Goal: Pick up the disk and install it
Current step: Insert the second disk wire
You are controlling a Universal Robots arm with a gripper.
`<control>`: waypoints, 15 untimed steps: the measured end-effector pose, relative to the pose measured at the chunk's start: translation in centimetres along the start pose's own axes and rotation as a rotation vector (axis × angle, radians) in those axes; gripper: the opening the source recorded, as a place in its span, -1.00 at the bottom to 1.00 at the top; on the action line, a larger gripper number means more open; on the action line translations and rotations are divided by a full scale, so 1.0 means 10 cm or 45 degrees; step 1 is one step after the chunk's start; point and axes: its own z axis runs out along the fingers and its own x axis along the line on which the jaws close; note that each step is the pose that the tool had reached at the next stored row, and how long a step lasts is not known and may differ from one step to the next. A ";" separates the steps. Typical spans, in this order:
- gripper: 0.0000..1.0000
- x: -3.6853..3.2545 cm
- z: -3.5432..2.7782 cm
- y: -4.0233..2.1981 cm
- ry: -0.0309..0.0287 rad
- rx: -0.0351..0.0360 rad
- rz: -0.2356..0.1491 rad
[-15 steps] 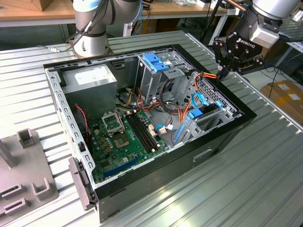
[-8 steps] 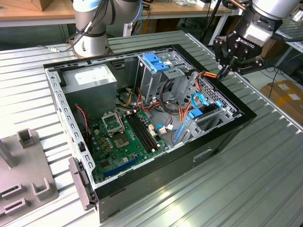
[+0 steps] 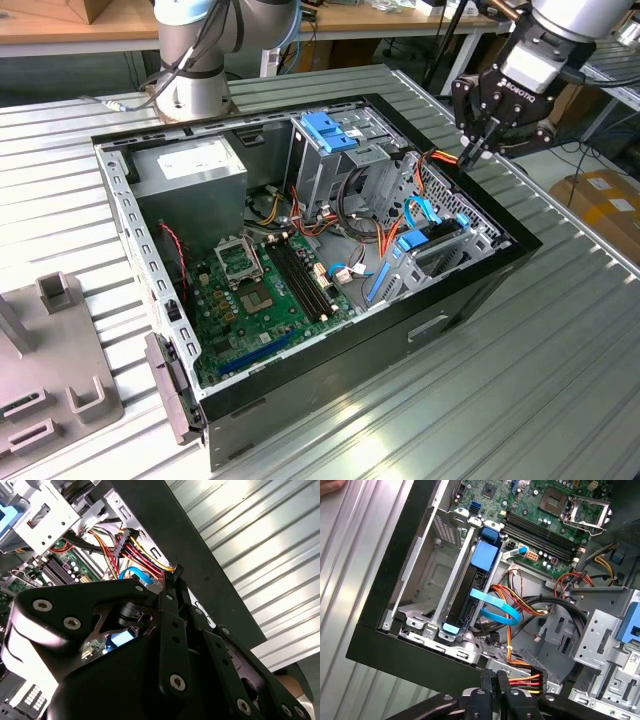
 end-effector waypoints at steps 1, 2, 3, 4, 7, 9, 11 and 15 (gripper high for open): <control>-0.67 -0.002 0.000 0.005 0.0004 0.0004 0.008; -0.67 -0.006 0.002 0.014 0.0008 0.0011 0.022; -0.67 -0.009 0.003 0.024 0.0013 0.0017 0.034; -0.67 -0.012 0.003 0.030 0.0017 0.0021 0.042; -0.67 -0.019 0.005 0.048 0.0026 0.0033 0.066; -0.67 -0.024 0.006 0.062 0.0039 0.0045 0.092; -0.67 -0.025 0.007 0.064 0.0037 0.0047 0.093; -0.67 -0.031 0.007 0.077 0.0037 0.0048 0.097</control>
